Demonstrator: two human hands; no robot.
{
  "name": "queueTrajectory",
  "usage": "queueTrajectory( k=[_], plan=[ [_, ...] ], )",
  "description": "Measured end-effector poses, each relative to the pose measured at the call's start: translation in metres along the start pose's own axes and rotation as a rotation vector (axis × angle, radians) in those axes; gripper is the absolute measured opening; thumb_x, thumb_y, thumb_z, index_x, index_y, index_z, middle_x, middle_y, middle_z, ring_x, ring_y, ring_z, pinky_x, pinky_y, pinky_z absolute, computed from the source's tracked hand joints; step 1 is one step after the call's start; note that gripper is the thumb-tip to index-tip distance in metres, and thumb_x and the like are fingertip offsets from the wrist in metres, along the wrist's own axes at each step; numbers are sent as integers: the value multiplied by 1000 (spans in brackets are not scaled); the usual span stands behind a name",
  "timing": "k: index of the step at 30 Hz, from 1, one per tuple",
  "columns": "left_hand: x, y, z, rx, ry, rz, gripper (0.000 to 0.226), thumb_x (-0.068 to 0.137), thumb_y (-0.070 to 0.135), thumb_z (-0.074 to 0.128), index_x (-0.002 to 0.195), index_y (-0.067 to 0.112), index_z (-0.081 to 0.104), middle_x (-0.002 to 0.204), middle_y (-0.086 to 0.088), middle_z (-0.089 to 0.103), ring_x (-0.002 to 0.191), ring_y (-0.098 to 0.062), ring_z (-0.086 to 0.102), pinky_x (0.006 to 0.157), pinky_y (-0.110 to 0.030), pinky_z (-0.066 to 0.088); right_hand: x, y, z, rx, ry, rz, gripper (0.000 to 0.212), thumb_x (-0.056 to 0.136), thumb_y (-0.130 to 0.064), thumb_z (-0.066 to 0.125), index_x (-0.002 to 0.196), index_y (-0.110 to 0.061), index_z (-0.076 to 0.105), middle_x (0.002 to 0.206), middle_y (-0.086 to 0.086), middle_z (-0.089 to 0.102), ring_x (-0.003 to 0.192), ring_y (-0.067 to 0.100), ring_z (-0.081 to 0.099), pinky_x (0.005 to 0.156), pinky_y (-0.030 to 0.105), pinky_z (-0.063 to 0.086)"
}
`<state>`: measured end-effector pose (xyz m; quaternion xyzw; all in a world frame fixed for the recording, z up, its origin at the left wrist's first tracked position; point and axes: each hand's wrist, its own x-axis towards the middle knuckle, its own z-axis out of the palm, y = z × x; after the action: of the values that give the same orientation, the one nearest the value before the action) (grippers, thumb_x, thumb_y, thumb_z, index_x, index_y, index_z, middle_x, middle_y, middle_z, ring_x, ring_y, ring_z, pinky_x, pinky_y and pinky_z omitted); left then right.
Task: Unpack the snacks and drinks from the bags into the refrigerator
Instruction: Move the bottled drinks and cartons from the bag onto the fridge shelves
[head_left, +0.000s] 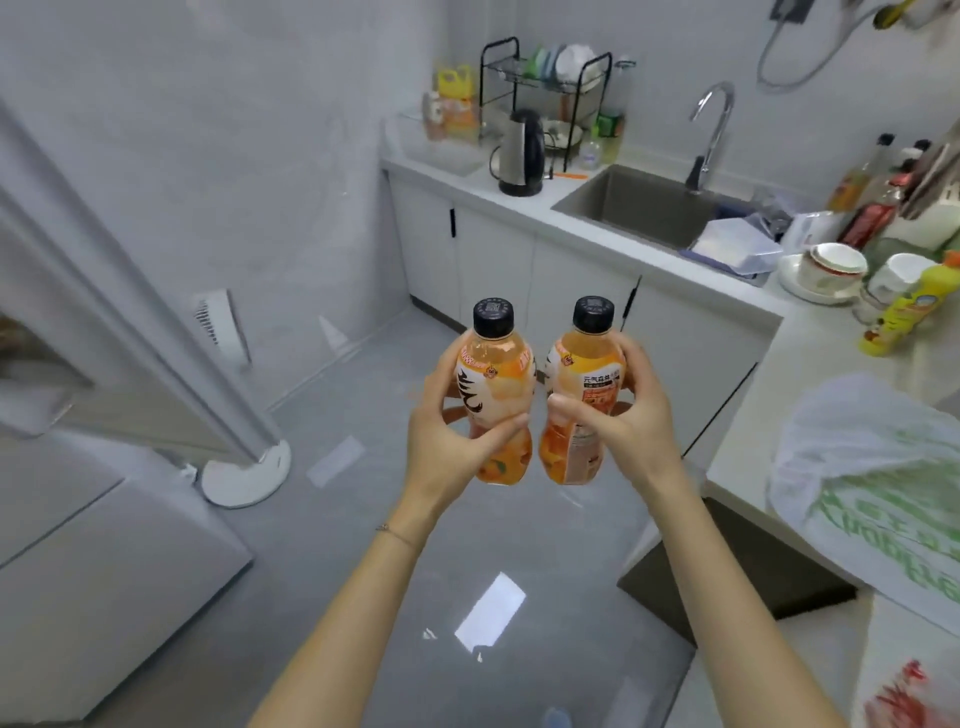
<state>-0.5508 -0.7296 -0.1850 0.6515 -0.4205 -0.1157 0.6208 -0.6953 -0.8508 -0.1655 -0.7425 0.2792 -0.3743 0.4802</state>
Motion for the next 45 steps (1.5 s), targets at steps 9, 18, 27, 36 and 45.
queueTrajectory(
  k=[9,18,27,36,45],
  plan=[
    [-68,3,-203,83,145,41,82,69,44,81,140,35,41,133,16,55,122,-8,54,88,-19,51,-56,-85,171,105,-159,-104,67,61,-50,78,121,-37,52,106,-14,65,97,9,65,78,28,55],
    [-137,15,-366,149,350,38,81,69,42,79,140,27,44,128,23,55,120,-5,54,83,-18,52,-112,-166,307,163,-334,-184,64,60,-47,79,118,-39,53,102,-30,61,96,-1,62,77,19,49],
    [-176,18,-469,215,559,-18,69,66,45,79,125,47,43,119,27,56,114,-3,56,81,-18,53,-133,-219,422,198,-512,-238,67,59,-55,78,119,-40,53,105,-27,62,96,-2,63,75,16,49],
    [-154,-2,-549,316,676,-62,72,70,39,79,128,46,38,122,33,49,115,7,51,84,-9,47,-99,-244,516,192,-688,-256,62,67,-34,86,112,-50,45,93,-31,62,87,-16,59,64,2,44],
    [-104,-15,-634,386,823,-24,72,73,31,83,128,45,38,124,25,50,115,6,51,81,-11,48,-34,-277,618,247,-770,-287,62,70,-42,81,121,-45,47,103,-30,60,92,-9,61,75,17,48]
  ],
)
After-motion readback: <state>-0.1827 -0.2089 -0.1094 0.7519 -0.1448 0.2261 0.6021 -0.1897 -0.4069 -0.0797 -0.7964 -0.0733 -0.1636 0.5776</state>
